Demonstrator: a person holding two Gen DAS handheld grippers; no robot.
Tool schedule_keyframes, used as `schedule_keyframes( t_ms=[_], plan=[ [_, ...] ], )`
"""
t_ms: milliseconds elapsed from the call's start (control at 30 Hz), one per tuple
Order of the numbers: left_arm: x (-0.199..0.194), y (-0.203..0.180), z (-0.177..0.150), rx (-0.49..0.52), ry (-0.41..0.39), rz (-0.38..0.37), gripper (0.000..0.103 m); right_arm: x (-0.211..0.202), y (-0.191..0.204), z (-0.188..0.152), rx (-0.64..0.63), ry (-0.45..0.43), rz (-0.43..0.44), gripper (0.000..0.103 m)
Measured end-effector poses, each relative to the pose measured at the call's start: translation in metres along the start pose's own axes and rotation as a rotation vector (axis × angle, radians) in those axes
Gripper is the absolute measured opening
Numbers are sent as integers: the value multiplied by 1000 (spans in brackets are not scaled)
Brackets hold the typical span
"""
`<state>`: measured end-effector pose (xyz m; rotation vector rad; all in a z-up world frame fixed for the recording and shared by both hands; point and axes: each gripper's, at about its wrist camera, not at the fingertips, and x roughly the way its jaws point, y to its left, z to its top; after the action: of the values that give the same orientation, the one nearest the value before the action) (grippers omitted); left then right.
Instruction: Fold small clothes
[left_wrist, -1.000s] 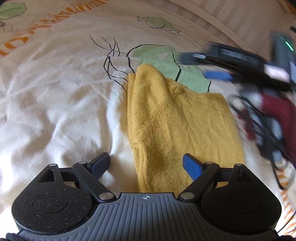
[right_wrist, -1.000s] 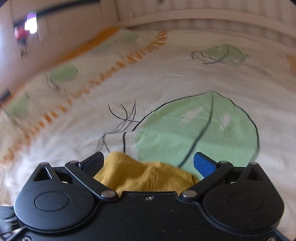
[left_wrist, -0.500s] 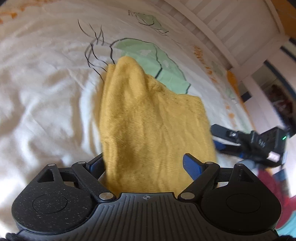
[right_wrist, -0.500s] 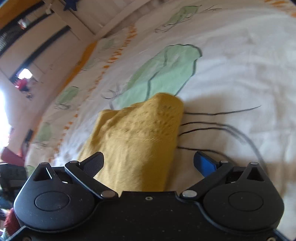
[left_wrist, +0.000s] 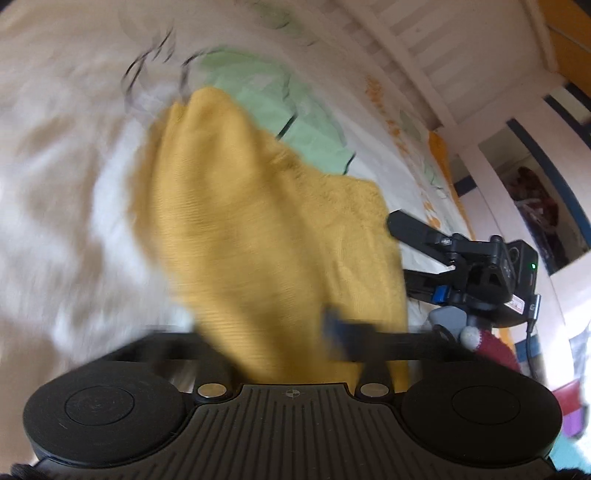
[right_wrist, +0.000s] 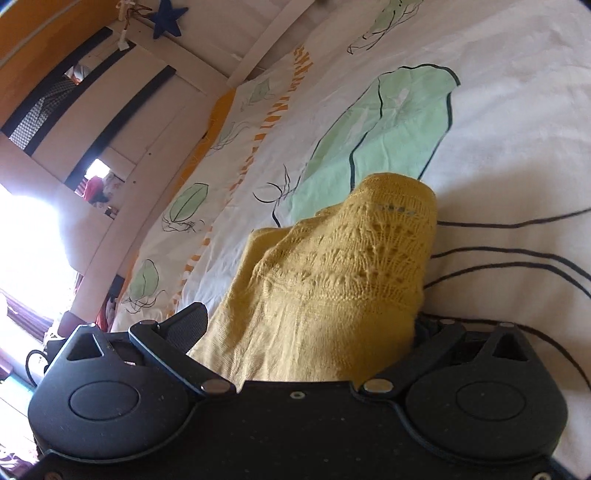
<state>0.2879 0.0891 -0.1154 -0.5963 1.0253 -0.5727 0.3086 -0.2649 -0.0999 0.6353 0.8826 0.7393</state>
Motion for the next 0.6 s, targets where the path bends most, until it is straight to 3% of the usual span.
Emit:
schedule_keyframes(
  t_ms=[67, 100, 133, 333, 600],
  plan=[
    [0, 9, 0, -99, 23, -49, 18, 1, 6, 1, 8, 12, -62, 79],
    [-1, 6, 1, -97, 21, -31, 17, 1, 10, 2, 0, 27, -124, 45],
    [-3, 1, 0, -78, 19, -20, 17, 0, 14, 1, -6, 36, -161, 44],
    [-26, -31, -25, -76, 61, -74, 16, -42, 45, -23, -42, 20, -165, 42],
    [-57, -63, -113, -74, 164, -134, 16, -117, 60, -90, 60, 76, -213, 42]
  ],
)
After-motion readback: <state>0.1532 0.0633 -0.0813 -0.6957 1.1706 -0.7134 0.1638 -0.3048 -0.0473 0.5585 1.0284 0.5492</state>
